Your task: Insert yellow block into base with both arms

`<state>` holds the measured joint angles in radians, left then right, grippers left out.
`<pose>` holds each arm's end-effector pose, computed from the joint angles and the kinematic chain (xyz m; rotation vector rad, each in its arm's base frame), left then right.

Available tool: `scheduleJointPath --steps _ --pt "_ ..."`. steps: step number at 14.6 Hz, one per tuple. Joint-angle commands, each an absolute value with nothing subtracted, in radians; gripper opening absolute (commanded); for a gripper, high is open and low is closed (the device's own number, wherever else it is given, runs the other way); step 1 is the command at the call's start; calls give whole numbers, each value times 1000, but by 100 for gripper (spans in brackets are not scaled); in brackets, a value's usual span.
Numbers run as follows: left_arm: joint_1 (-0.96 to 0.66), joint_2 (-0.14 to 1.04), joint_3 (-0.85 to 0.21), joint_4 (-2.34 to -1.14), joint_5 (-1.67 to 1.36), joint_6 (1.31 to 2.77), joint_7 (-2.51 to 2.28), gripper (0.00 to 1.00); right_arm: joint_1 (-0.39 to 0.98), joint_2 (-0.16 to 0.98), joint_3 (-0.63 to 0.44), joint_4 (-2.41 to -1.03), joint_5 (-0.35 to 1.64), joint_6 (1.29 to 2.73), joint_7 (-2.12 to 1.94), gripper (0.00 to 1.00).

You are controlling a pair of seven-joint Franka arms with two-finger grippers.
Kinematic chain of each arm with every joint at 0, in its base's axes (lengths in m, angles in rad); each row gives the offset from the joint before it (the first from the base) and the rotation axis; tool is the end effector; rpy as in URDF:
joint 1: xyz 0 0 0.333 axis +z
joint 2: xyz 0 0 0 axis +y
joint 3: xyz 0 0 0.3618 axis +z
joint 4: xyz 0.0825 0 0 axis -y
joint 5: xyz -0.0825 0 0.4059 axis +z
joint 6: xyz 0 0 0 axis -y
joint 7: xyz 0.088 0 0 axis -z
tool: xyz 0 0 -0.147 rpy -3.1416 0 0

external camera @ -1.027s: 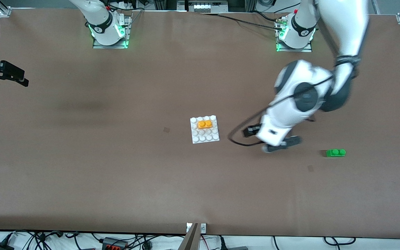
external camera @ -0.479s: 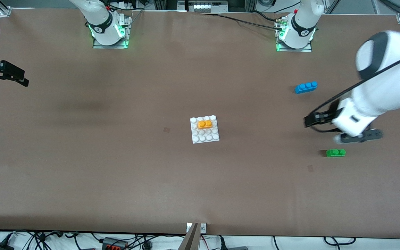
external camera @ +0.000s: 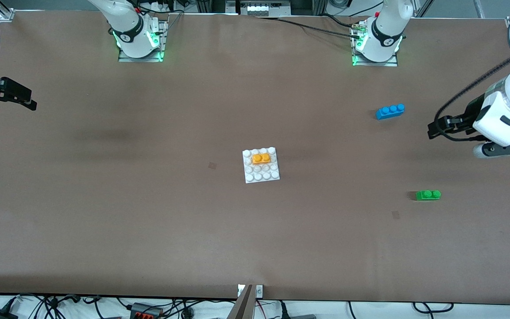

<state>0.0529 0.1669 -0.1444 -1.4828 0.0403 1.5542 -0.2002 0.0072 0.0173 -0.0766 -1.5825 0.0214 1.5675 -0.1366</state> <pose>0.6243 -0.0443 0.5726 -3.1041 -0.1683 0.1406 0.5789 -0.0367 0.6143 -3.1162 -0.1043 0.0468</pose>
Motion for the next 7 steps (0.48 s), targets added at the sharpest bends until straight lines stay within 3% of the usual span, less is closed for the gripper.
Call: scheduleJointPath --steps 1,7 --pt "52 176 -152 -1465 46 1532 -169 100 17 25 -78 -1560 12 1546 -123 100" --pt "44 170 -190 -1463 31 1488 -123 100 15 23 -78 -1560 14 1546 -123 100"
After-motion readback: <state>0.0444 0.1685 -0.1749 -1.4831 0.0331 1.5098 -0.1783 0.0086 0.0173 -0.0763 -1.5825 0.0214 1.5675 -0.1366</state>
